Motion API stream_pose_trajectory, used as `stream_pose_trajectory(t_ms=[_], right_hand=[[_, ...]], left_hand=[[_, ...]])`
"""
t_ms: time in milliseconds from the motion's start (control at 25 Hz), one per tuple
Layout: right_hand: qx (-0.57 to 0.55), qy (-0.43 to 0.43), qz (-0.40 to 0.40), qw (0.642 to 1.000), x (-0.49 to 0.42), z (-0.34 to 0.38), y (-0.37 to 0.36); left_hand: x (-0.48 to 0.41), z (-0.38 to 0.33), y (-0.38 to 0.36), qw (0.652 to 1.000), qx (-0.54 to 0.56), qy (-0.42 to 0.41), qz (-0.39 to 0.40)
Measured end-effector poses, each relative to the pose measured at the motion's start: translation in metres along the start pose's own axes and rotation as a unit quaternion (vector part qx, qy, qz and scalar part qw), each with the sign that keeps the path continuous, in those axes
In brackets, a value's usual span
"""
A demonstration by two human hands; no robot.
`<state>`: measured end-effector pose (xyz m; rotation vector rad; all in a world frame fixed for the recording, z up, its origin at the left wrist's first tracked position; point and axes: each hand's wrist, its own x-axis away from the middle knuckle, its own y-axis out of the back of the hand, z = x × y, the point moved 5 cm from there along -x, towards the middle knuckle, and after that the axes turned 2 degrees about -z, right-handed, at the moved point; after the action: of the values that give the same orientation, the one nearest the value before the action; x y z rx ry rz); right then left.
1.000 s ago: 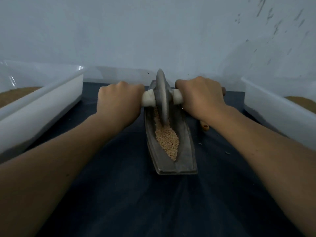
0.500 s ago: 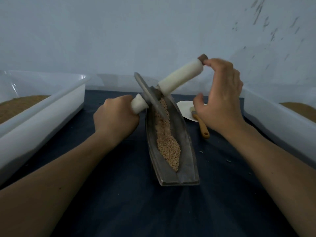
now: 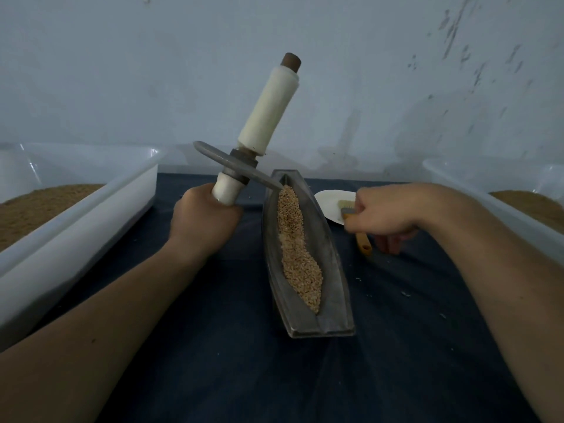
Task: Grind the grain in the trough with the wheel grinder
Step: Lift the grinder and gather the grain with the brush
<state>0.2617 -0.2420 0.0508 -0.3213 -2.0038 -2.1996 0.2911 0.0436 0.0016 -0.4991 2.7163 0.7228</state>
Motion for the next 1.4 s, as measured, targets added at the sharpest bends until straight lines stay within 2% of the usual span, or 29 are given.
stream_pose_trajectory(t_ms=[240,320,360,440,480,560,600,680,760,1000,1200,1400], right_hand=[[0.022,-0.018,0.046,0.999,0.006,-0.001,-0.013],[0.006,-0.024,0.010,1.000,0.003,-0.003,-0.008],[0.004,-0.019,-0.040,0.999,0.002,-0.003,0.001],[-0.015,-0.006,-0.192,0.981,0.007,-0.003,0.028],[-0.048,0.003,-0.276,0.960,0.014,-0.001,0.044],[-0.124,0.044,-0.429,0.894,0.036,0.007,0.072],[-0.149,0.070,-0.483,0.860,0.046,0.014,0.083],[-0.188,0.125,-0.534,0.815,0.056,0.036,0.096],[-0.214,0.169,-0.536,0.799,0.055,0.061,0.094],[-0.157,0.211,-0.522,0.811,0.032,0.083,0.059],[-0.167,0.249,-0.505,0.809,0.022,0.083,0.046],[-0.210,0.245,-0.427,0.845,0.011,0.081,0.036]], left_hand=[[-0.004,0.008,-0.001,0.998,0.062,0.027,0.009],[-0.005,0.009,0.000,0.997,0.073,0.033,0.007],[-0.005,0.009,0.000,0.996,0.080,0.034,0.007],[-0.005,0.009,-0.001,0.995,0.091,0.035,0.008],[-0.005,0.010,-0.001,0.995,0.095,0.037,0.008],[-0.004,0.011,-0.001,0.994,0.101,0.042,0.007],[-0.004,0.011,0.000,0.993,0.105,0.046,0.004],[-0.005,0.012,0.000,0.993,0.110,0.053,0.000],[-0.006,0.014,0.001,0.991,0.121,0.060,-0.007],[-0.006,0.016,0.001,0.989,0.132,0.061,-0.014],[-0.003,0.011,0.000,0.993,0.109,0.042,0.003],[-0.002,0.006,-0.002,0.996,0.085,0.022,0.023]])
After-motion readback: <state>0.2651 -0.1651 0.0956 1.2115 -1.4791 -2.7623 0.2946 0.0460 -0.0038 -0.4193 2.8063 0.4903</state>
